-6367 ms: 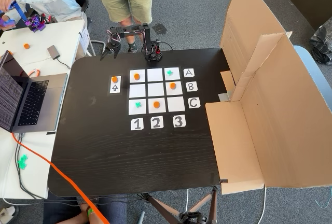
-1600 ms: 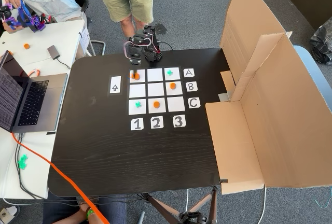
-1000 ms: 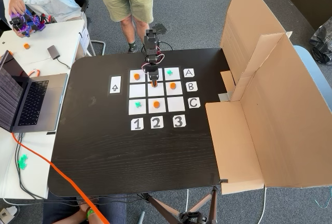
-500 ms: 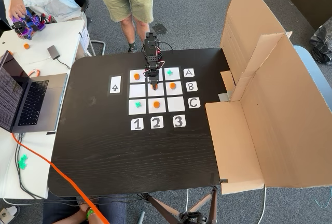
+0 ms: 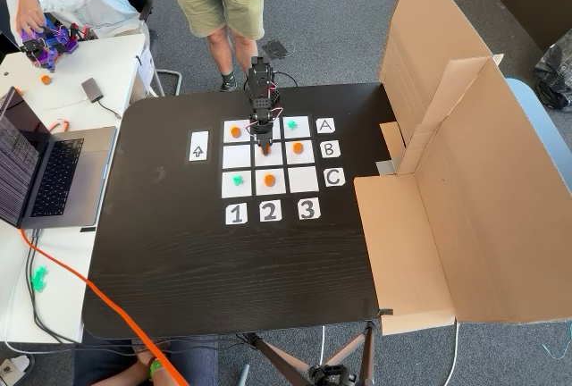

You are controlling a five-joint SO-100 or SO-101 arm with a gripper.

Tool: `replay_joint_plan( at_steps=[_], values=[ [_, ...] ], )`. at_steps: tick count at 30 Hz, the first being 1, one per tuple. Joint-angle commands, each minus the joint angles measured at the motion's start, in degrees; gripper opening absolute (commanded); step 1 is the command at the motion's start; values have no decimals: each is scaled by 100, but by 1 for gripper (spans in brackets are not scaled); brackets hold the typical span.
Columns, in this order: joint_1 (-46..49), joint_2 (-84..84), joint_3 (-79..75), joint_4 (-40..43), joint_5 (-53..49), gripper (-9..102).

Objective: Pick up the round, orange token and place it in the grid on square B2.

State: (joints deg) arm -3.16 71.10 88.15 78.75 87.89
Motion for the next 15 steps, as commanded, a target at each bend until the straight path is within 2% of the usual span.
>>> replay_joint_plan(
  at_steps=[1,4,6,15],
  values=[
    [97,53,53,-44,62,31],
    [149,105,237,-44,44,46],
    [149,123,299,-35,35,51],
    [202,1195,791,-158,-114,56]
  ],
)
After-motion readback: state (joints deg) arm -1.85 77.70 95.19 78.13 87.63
